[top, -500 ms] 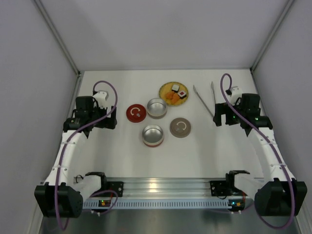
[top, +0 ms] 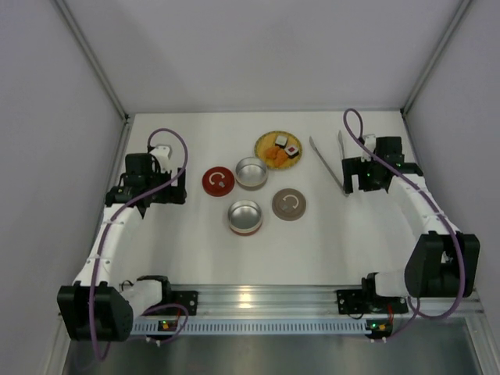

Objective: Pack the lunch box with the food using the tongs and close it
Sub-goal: Pick up the clamp at the center of the board.

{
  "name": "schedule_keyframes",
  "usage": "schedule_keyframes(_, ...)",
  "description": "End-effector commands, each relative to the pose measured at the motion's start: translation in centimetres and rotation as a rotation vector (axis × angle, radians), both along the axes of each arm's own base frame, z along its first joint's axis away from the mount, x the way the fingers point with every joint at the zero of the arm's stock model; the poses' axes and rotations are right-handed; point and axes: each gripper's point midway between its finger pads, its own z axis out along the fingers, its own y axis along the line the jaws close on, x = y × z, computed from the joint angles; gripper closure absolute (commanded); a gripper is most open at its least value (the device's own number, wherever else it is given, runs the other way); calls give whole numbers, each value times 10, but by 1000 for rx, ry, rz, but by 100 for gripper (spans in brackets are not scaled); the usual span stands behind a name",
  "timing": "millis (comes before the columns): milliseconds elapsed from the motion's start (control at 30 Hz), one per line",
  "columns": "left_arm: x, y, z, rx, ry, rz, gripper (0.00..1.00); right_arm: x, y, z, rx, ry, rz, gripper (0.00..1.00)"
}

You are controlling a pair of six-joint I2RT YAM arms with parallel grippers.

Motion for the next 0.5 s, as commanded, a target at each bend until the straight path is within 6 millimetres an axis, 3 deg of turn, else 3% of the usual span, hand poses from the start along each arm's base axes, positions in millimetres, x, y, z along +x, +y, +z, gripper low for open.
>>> schedule_keyframes(0, 9, -2, -1, 0, 13, -13, 2, 26, -13, 1, -26, 4, -57, 1)
schedule_keyframes(67, 11, -2, -3, 3, 19, -18, 2, 33, -14, -17, -29, 56, -55, 1)
schedule_keyframes(400, 18, -10, -8, -21, 24, -61, 2, 87, -17, -58, -51, 92, -91, 1)
schedule_keyframes(467, 20, -9, -12, -18, 35, -62, 2, 92, -9, -63, -68, 88, -77, 1)
